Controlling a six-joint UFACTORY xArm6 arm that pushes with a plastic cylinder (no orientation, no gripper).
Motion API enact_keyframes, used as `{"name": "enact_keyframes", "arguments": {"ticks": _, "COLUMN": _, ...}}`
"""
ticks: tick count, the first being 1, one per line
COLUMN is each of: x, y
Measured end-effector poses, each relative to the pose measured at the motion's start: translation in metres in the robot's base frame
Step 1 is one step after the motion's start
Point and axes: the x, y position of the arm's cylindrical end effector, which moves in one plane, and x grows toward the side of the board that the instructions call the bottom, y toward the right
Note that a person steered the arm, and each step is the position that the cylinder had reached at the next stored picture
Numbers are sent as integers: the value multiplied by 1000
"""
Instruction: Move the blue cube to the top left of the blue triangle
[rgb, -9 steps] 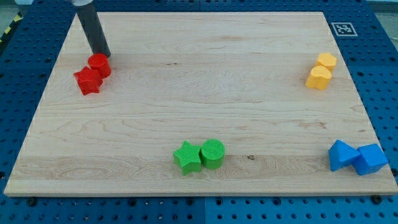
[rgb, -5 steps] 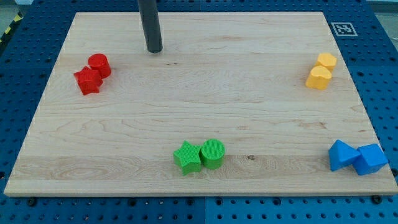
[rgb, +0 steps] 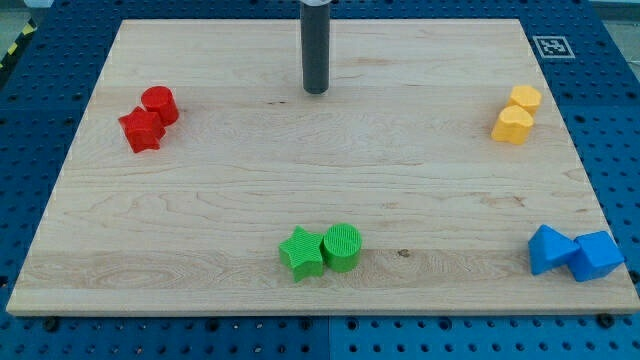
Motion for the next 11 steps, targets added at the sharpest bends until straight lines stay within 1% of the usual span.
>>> {"name": "enact_keyframes", "arguments": {"ticks": 1, "x": 15, "y": 5}}
{"name": "enact_keyframes", "arguments": {"ticks": 3, "x": 58, "y": 55}}
{"name": "enact_keyframes", "arguments": {"ticks": 4, "x": 92, "y": 66}}
{"name": "enact_keyframes", "arguments": {"ticks": 5, "x": 134, "y": 89}}
{"name": "enact_keyframes", "arguments": {"ticks": 6, "x": 139, "y": 169}}
{"name": "enact_keyframes", "arguments": {"ticks": 7, "x": 153, "y": 249}}
{"name": "enact_keyframes", "arguments": {"ticks": 8, "x": 189, "y": 305}}
{"name": "enact_keyframes", "arguments": {"ticks": 9, "x": 210, "y": 348}}
{"name": "enact_keyframes", "arguments": {"ticks": 10, "x": 217, "y": 355}}
{"name": "enact_keyframes", "arguments": {"ticks": 11, "x": 254, "y": 355}}
